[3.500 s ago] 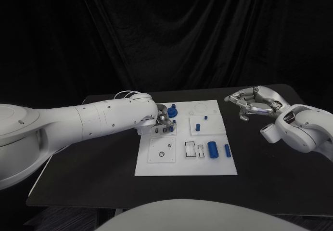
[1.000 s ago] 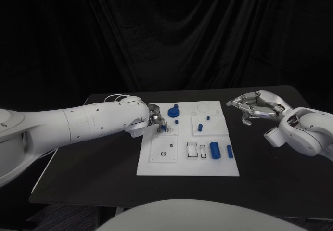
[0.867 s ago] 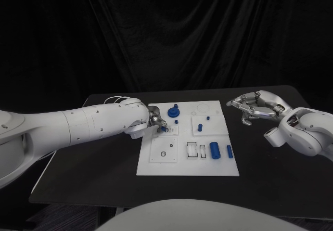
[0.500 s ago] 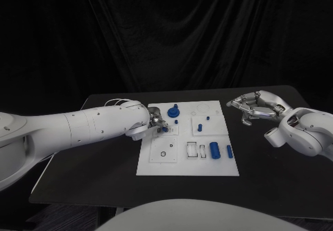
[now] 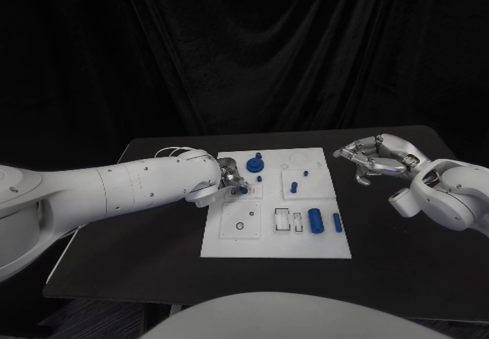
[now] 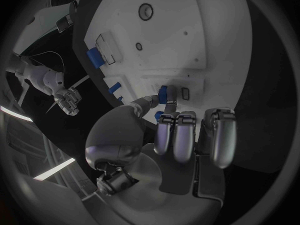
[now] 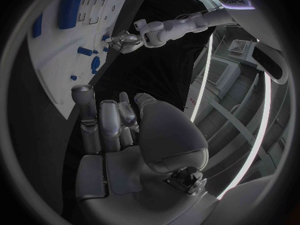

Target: Assemble the parts on the task board

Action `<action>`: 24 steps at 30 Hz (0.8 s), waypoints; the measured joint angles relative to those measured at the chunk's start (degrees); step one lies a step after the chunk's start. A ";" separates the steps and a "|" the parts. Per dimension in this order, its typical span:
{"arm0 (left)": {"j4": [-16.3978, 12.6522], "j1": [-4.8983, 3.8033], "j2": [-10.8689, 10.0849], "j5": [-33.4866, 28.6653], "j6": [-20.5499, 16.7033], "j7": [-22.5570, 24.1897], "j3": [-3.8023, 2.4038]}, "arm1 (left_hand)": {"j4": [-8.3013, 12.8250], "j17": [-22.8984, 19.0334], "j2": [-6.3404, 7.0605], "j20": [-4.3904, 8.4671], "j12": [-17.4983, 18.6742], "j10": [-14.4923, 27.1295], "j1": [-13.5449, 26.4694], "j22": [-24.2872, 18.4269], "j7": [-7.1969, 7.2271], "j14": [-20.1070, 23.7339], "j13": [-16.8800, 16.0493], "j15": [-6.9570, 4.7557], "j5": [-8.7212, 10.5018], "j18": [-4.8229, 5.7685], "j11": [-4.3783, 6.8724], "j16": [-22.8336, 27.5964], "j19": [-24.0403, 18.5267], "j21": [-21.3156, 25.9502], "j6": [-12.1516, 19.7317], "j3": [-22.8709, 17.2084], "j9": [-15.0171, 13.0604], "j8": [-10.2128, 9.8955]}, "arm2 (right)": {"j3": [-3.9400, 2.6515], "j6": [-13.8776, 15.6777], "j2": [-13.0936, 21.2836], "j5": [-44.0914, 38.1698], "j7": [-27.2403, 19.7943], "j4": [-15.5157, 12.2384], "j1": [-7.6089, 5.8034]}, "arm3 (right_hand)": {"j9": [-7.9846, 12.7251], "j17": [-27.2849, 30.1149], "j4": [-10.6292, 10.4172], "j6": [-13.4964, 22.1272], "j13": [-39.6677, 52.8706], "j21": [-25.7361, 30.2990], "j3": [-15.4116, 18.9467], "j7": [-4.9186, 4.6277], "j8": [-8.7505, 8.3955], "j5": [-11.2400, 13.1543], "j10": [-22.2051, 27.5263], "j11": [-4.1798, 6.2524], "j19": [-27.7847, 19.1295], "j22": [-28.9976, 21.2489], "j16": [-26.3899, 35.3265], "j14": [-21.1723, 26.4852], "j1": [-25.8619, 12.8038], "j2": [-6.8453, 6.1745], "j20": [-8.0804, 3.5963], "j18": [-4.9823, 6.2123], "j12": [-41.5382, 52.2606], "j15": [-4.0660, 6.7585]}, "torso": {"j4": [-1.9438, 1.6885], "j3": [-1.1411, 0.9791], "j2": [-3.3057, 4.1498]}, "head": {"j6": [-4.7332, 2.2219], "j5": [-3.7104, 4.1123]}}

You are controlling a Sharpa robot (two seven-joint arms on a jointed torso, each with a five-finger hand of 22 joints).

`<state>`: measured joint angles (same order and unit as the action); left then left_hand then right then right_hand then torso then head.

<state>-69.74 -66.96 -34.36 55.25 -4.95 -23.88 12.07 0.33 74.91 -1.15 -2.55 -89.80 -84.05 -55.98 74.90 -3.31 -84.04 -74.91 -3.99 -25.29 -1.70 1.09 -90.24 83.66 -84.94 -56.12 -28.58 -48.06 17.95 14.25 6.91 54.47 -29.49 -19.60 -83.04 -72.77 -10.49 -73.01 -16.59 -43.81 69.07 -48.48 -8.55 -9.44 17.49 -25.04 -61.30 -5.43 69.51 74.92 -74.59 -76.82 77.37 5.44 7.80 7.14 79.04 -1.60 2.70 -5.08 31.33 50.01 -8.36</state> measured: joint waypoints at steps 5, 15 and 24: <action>0.19 0.04 0.07 -0.01 -0.08 0.17 -0.01 | 0.00 0.00 0.06 0.00 0.00 0.00 0.06 0.00 0.14 0.00 0.00 0.00 0.01 0.00 0.00 0.00 0.00 0.00 0.14 0.00 -0.03 0.01 | 0.00 -0.12 0.04 0.00 0.14 0.00 0.02 | 0.00 0.00 0.00 0.00 0.00 0.00 0.00 0.00 0.00 0.00 0.19 0.19 0.00 0.00 0.00 0.00 0.00 0.00 0.00 0.00 0.00 0.00 | -0.03 -0.01 -0.01 | 0.00 0.10; 0.31 0.13 0.07 -0.01 0.01 0.21 -0.07 | -1.07 0.00 -1.02 0.21 0.00 0.00 1.87 0.00 0.37 0.00 0.00 0.00 9.36 0.00 0.00 0.00 -0.21 0.25 0.33 0.43 -0.54 -1.56 | 0.00 -0.39 0.09 0.00 0.64 0.06 0.04 | 0.05 0.07 0.00 0.00 -0.05 0.23 0.00 0.00 0.00 0.00 0.20 0.20 0.00 -0.01 0.00 0.00 0.00 0.00 0.00 0.00 0.00 0.00 | -0.04 0.02 -0.01 | 0.00 -0.05; 0.45 0.35 0.07 0.02 0.59 0.03 -0.12 | -5.83 0.00 0.37 -0.02 0.00 0.01 5.05 0.05 -0.37 0.00 0.00 0.00 15.27 0.00 -0.41 0.00 -0.43 0.73 0.40 7.11 -0.59 -4.91 | 0.00 -0.82 0.09 0.00 1.32 0.11 0.05 | 0.05 0.23 0.00 0.20 -0.23 0.56 0.00 -0.21 0.00 0.00 0.41 -0.01 0.00 -0.01 0.00 0.00 0.00 0.00 0.00 0.00 0.00 0.00 | -0.02 0.02 -0.01 | 0.00 -0.18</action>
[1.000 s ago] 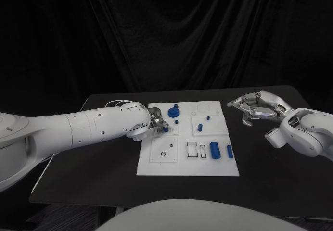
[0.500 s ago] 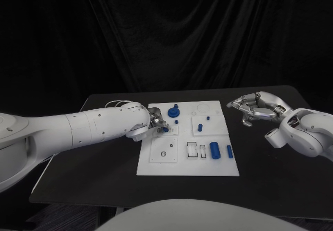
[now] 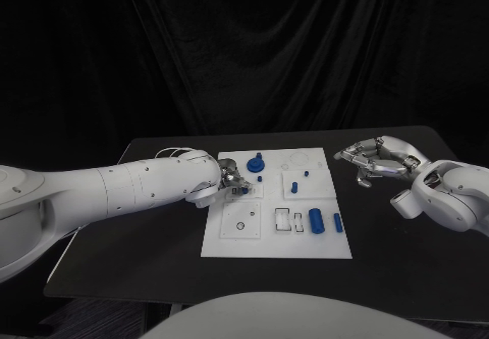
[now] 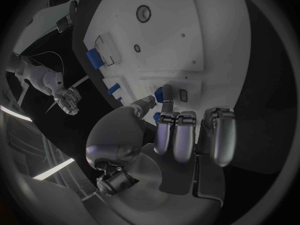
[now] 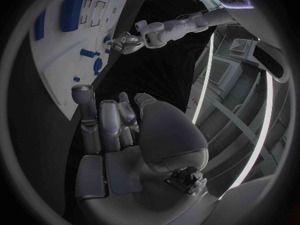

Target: Assemble the parts on the task board

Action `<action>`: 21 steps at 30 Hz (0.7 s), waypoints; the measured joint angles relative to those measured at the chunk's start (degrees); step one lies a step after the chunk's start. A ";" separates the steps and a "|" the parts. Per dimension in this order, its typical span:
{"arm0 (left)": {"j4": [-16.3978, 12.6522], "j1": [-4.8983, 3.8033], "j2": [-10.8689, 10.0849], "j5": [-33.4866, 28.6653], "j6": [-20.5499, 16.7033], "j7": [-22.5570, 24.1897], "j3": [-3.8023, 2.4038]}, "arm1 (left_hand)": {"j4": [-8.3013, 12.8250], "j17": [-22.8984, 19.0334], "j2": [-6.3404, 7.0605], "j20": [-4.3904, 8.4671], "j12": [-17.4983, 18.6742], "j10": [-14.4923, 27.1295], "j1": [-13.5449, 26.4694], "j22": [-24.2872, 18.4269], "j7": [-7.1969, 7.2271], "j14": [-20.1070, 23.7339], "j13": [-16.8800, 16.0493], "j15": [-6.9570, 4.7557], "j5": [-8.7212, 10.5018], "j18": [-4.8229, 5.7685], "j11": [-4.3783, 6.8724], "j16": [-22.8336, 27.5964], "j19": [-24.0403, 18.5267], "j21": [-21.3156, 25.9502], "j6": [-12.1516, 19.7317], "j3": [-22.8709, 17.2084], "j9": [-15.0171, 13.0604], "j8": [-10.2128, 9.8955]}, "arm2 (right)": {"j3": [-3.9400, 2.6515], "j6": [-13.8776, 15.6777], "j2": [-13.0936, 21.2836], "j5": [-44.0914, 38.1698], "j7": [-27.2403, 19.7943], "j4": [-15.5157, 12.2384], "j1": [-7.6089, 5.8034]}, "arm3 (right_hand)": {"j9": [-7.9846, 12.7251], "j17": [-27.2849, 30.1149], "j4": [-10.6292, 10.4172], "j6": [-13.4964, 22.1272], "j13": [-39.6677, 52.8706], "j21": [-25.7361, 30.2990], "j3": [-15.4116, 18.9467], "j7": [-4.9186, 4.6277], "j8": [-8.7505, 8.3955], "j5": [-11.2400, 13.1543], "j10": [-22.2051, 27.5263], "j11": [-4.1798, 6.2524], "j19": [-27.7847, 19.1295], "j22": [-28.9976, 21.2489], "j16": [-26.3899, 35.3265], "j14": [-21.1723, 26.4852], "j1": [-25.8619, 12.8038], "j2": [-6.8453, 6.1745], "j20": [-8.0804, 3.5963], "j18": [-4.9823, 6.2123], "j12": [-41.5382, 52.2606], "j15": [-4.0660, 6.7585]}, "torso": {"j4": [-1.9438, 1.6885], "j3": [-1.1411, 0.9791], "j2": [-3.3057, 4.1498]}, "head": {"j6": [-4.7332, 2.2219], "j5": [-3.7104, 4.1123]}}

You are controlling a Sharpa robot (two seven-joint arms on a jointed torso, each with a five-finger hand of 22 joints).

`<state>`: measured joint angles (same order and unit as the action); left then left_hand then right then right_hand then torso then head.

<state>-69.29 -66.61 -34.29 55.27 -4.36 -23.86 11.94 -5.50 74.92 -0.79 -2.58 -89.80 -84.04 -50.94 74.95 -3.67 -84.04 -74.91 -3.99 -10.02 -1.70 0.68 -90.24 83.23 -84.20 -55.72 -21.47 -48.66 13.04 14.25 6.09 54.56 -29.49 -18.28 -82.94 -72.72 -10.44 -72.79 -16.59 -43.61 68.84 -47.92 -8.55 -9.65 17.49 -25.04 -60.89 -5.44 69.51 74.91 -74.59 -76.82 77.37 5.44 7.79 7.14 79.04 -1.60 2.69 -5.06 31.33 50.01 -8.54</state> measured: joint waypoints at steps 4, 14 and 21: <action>0.10 0.00 0.00 0.00 0.34 -0.01 -0.08 | -0.77 0.00 0.00 -0.19 0.00 0.00 0.00 0.00 -0.01 0.21 0.00 0.21 0.33 0.00 0.00 0.00 -0.19 0.04 -0.01 1.40 -0.01 -1.01 | 0.00 -0.23 0.00 0.00 0.30 0.01 0.00 | 0.00 0.00 0.00 0.00 0.00 0.00 0.00 0.00 0.00 0.00 0.00 0.00 0.00 0.00 0.00 0.00 0.00 0.00 0.00 0.00 0.00 0.00 | -0.01 -0.01 0.02 | 0.00 -0.01; 0.16 -0.01 -0.03 -0.04 0.73 -0.10 -0.18 | -1.35 0.00 -0.25 -0.19 0.00 0.01 -0.25 -0.01 -0.27 0.00 0.00 0.42 0.99 0.00 -0.38 0.00 -0.19 0.25 0.06 3.53 -0.04 -1.90 | 0.00 -0.74 0.00 0.00 0.84 0.04 0.01 | 0.00 0.00 -0.09 0.00 0.01 0.12 0.24 0.00 0.00 0.00 0.00 0.00 -0.22 0.00 0.00 0.00 0.00 0.00 0.00 0.00 0.00 0.00 | -0.01 -0.03 0.02 | 0.00 -0.14; -0.36 -0.01 -0.56 -0.06 0.48 -0.44 -0.16 | -4.09 0.00 -0.25 -0.41 0.00 -0.01 -0.25 -0.01 -0.31 0.00 0.00 0.42 3.27 0.00 -0.41 0.00 0.03 0.25 -0.29 8.72 -0.91 -1.56 | 0.00 -0.96 0.09 0.00 1.06 0.04 0.02 | -0.01 -0.01 -0.01 0.00 0.00 0.28 0.33 0.00 0.00 0.00 0.00 0.00 -0.41 0.00 0.00 0.00 0.00 0.00 0.00 0.00 0.00 0.00 | 0.02 -0.03 0.02 | 0.00 -0.40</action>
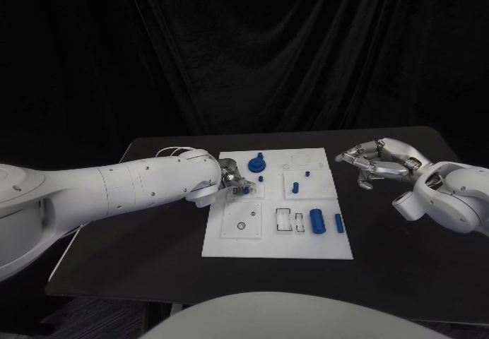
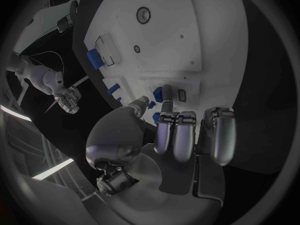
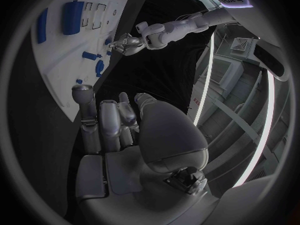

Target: Assemble the parts on the task board

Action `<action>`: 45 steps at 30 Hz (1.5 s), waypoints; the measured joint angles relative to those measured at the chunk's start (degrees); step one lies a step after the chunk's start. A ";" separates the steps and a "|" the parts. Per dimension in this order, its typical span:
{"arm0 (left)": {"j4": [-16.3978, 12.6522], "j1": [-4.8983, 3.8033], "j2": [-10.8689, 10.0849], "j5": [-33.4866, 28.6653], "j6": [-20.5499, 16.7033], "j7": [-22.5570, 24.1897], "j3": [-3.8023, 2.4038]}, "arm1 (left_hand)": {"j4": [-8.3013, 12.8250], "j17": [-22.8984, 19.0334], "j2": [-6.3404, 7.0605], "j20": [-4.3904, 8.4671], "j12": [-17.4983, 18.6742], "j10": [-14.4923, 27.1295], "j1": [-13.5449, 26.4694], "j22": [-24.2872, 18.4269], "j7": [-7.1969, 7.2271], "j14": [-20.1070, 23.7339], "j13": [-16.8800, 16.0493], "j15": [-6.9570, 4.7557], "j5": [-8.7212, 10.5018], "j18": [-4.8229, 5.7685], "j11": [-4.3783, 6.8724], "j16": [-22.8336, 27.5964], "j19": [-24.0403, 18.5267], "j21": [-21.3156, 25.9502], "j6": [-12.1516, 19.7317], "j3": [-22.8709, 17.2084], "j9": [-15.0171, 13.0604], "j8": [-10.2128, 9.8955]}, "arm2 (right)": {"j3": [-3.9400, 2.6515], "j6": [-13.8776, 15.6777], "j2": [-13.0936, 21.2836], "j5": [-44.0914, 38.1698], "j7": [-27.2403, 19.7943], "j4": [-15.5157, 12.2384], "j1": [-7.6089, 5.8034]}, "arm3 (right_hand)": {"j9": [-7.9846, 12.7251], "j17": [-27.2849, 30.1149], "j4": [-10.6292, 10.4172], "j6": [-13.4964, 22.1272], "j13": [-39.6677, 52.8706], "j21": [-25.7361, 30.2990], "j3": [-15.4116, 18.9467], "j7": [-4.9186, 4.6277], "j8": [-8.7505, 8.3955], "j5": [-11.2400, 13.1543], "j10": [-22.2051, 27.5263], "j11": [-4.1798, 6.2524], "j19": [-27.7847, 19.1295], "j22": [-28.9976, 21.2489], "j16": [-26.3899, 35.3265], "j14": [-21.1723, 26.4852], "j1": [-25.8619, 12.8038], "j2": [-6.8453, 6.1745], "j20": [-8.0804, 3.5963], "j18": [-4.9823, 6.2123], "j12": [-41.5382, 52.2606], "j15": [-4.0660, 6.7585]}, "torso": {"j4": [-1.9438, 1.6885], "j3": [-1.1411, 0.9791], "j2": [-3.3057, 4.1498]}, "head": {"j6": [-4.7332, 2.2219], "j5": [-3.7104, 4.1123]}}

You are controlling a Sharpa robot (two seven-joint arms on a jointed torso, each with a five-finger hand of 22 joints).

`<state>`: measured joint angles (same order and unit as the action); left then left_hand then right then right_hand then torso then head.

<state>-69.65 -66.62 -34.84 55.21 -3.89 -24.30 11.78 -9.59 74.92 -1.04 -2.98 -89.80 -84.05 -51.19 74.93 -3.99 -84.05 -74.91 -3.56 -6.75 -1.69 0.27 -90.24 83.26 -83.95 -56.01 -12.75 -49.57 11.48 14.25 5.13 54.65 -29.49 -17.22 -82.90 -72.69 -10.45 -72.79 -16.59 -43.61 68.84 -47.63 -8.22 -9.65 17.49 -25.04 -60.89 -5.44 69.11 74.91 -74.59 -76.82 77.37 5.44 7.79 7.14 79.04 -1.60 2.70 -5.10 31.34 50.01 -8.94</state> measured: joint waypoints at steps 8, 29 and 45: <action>-3.44 0.32 -2.99 0.05 -1.92 -0.67 0.17 | -5.28 0.00 -0.70 0.43 0.00 0.06 -0.70 0.00 0.92 0.00 0.00 0.00 3.05 0.00 0.31 0.00 0.43 0.00 1.59 7.94 -11.24 5.07 | 0.00 -0.06 0.29 0.00 0.11 -0.08 0.01 | 0.05 0.07 -0.15 0.00 -0.11 0.00 0.15 0.00 0.26 0.00 0.00 0.00 0.00 0.00 0.00 0.20 0.00 0.00 0.00 0.00 0.00 -0.20 | 0.00 0.01 0.01 | 0.00 -0.02; -10.96 -8.48 -10.05 0.06 -4.83 -0.87 -0.25 | -3.97 0.00 -3.96 0.63 0.00 0.04 -7.02 -0.01 1.33 0.00 0.00 -0.43 -0.73 0.00 0.66 0.00 0.62 -0.48 1.98 9.96 -17.67 7.37 | 0.00 -0.08 0.34 -0.07 0.13 -0.15 0.01 | 0.05 0.16 -0.15 0.00 -0.27 0.00 0.46 0.00 0.26 0.00 0.41 0.01 0.00 -0.01 0.00 0.20 0.00 0.00 0.00 0.00 0.00 -0.20 | 0.10 0.02 0.19 | 0.00 -0.97; 1.71 -8.40 -3.02 0.11 0.51 -2.65 0.32 | -2.48 0.00 -3.77 0.63 0.00 0.20 -9.23 -0.02 1.53 0.00 0.00 -0.43 -1.59 0.00 0.81 0.00 0.62 -0.48 2.18 9.56 -17.81 6.99 | 0.00 -0.38 0.28 -0.10 0.13 -0.29 0.02 | 0.09 0.16 -0.15 0.00 -0.36 0.00 0.46 0.00 0.48 0.00 0.41 0.01 0.00 -0.01 0.00 0.20 -0.25 -0.25 0.00 0.00 0.00 -0.20 | -0.11 0.04 0.16 | 0.00 -0.70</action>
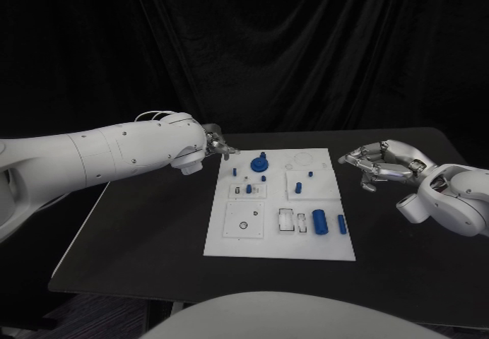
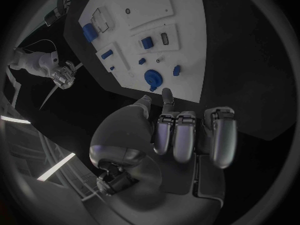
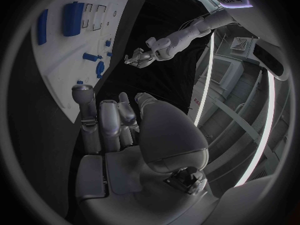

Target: Assemble the parts on the task board

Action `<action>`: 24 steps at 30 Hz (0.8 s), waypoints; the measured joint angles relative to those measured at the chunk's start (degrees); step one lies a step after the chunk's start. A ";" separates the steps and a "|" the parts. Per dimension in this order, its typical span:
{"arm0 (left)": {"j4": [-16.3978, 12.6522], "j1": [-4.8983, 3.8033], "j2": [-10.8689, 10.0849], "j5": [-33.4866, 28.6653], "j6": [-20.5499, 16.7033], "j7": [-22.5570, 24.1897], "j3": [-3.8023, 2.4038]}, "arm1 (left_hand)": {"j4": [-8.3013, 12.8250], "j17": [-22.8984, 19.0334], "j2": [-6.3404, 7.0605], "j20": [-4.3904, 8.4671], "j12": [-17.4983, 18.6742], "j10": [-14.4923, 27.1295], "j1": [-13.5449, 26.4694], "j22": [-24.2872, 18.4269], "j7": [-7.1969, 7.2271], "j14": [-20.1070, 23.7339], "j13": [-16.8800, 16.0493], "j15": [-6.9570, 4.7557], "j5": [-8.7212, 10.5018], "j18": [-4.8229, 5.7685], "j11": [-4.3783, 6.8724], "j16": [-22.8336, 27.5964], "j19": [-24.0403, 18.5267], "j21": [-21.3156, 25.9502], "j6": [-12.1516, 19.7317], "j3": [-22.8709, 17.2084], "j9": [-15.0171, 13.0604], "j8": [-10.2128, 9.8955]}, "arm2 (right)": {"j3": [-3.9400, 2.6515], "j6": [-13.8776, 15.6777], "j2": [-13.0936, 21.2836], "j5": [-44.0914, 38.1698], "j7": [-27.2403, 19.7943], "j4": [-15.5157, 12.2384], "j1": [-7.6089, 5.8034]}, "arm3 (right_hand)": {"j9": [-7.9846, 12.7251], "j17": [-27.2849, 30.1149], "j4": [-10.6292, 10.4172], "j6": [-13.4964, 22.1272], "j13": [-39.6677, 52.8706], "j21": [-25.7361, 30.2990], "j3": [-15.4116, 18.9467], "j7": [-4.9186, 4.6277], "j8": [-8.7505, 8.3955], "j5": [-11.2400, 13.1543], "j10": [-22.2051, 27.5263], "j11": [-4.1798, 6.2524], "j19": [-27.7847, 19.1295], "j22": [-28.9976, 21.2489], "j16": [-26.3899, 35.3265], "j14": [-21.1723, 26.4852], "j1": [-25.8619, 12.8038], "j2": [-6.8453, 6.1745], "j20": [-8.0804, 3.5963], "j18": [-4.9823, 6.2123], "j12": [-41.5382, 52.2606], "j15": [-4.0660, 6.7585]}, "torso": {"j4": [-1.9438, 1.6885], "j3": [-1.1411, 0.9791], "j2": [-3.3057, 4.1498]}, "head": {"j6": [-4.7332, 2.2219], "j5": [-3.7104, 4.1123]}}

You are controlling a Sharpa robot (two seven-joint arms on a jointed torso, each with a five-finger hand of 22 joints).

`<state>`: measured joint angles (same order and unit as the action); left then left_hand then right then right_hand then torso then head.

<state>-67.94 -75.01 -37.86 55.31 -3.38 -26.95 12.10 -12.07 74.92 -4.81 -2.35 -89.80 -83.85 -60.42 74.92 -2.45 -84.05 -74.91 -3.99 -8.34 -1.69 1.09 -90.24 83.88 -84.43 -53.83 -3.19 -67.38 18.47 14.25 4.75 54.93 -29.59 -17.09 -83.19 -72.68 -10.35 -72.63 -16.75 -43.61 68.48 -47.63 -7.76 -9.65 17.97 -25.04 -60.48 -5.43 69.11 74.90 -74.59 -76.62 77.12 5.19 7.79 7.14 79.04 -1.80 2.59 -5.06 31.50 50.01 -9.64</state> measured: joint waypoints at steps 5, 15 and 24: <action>2.43 0.54 1.42 0.85 0.80 0.29 0.03 | 0.15 0.00 0.00 0.00 0.00 0.00 0.00 0.00 0.00 0.00 0.00 0.00 0.00 0.00 0.00 0.00 0.00 0.00 0.00 -0.16 0.00 0.00 | 0.00 -0.03 0.04 -0.01 -0.01 -0.12 0.00 | 0.00 0.00 0.00 0.00 -0.07 0.00 0.00 0.00 0.00 0.00 0.00 0.00 0.00 0.00 0.00 0.00 0.00 0.00 0.00 0.00 0.00 0.00 | 0.05 0.04 -0.04 | 0.00 0.13; 5.21 1.82 3.10 2.69 2.35 0.61 0.03 | -0.10 0.00 0.00 0.00 0.00 0.00 0.00 0.00 0.00 0.00 0.00 0.00 0.00 0.00 0.00 0.00 0.00 0.00 0.00 0.09 0.00 -0.23 | 0.00 -0.08 -0.02 -0.01 -0.01 -0.12 0.00 | 0.00 -0.01 0.00 0.00 -0.07 0.00 0.00 0.00 0.00 0.00 0.00 0.00 0.00 0.00 0.00 0.00 0.00 0.00 0.00 0.00 0.00 0.00 | 0.27 0.04 -0.08 | 0.01 -0.32; 6.16 2.57 3.84 3.39 3.48 0.74 0.03 | -0.41 0.00 -0.30 0.00 0.00 0.00 0.31 -0.01 0.00 0.00 0.00 0.00 0.22 -0.01 0.00 0.00 0.00 0.00 0.00 0.41 0.01 -0.45 | 0.00 -0.17 -0.05 -0.01 -0.01 -0.06 0.00 | -0.01 -0.01 0.00 0.00 -0.07 0.00 0.00 0.00 0.00 0.00 0.00 0.00 0.00 0.00 0.00 0.00 0.00 0.00 0.00 0.00 0.00 0.00 | 0.25 -0.03 -0.15 | 0.01 -0.26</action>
<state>-61.77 -72.45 -34.02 58.70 0.10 -26.21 12.13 -12.48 74.91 -5.11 -2.36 -89.80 -83.85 -60.11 74.91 -2.46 -84.05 -74.91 -3.99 -8.12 -1.70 1.08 -90.24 83.87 -84.42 -53.83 -2.78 -67.38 18.01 14.25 4.58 54.87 -29.60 -17.09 -83.25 -72.67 -10.36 -72.64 -16.75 -43.61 68.42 -47.63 -7.76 -9.65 17.97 -25.04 -60.48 -5.43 69.11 74.90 -74.59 -76.62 77.12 5.19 7.79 7.14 79.04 -1.80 2.85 -5.09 31.35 50.02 -9.89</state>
